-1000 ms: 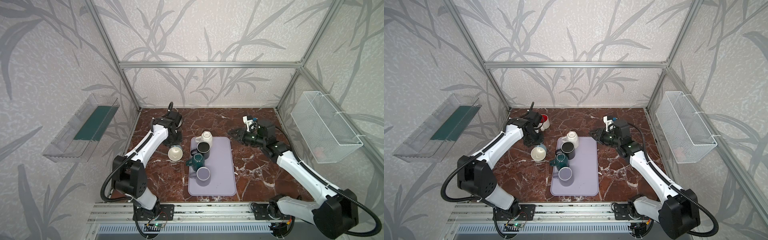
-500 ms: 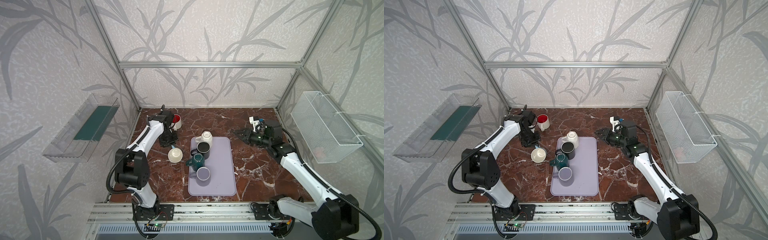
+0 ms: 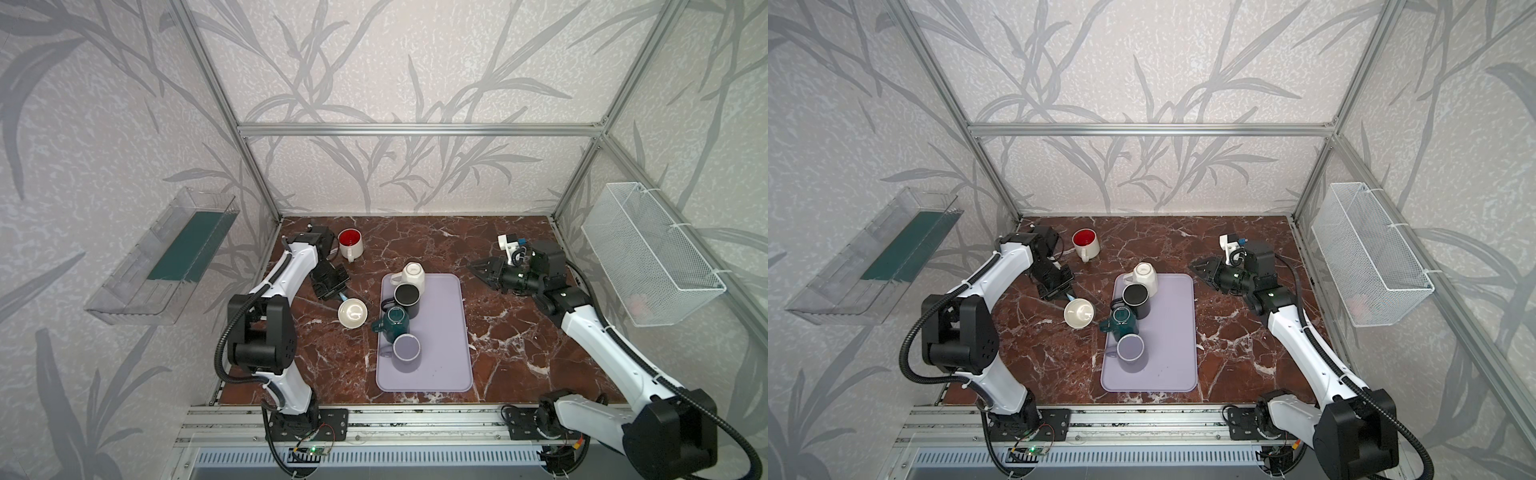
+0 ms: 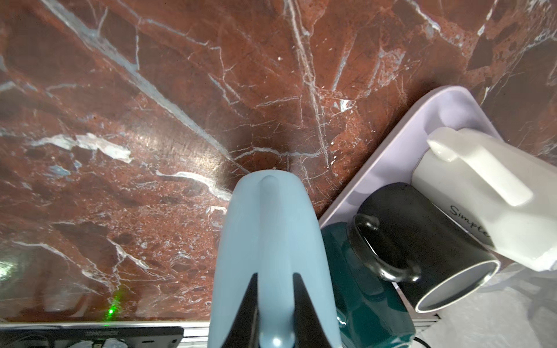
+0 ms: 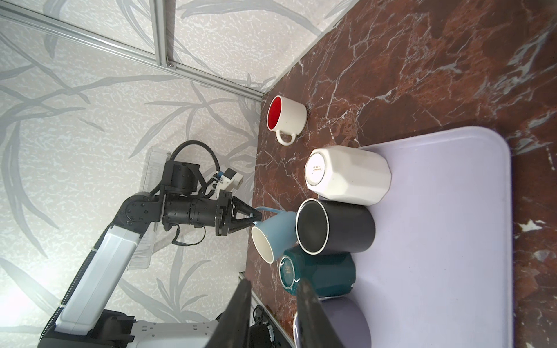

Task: Turn the mug right side up
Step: 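Lower the light blue mug onto the table beside the tray with the left gripper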

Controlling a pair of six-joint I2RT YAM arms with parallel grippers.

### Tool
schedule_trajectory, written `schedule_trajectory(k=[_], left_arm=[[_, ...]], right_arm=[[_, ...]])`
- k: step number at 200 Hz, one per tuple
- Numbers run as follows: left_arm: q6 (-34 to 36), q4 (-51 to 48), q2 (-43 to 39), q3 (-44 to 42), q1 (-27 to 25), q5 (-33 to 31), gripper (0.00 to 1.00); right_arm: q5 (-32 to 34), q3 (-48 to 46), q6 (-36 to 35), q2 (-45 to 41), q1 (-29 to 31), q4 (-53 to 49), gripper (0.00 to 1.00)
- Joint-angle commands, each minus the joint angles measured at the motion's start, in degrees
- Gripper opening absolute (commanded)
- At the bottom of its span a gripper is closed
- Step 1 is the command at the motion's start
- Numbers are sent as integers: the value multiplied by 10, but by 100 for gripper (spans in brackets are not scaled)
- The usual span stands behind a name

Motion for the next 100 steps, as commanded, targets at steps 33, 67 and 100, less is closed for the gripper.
schedule_trajectory(k=[33,67,100], left_arm=[[-105,16,-4,-62,8,49,0],[-173,78,-34,-128,14,71,0],[-192,77,-52,-134,19,51,0]], right_arm=[[-14,-8,8,-15,-1,11,28],[-14,-7,7,-15,-1,9,29],[-14,-6,5,-13,-1,7,29]])
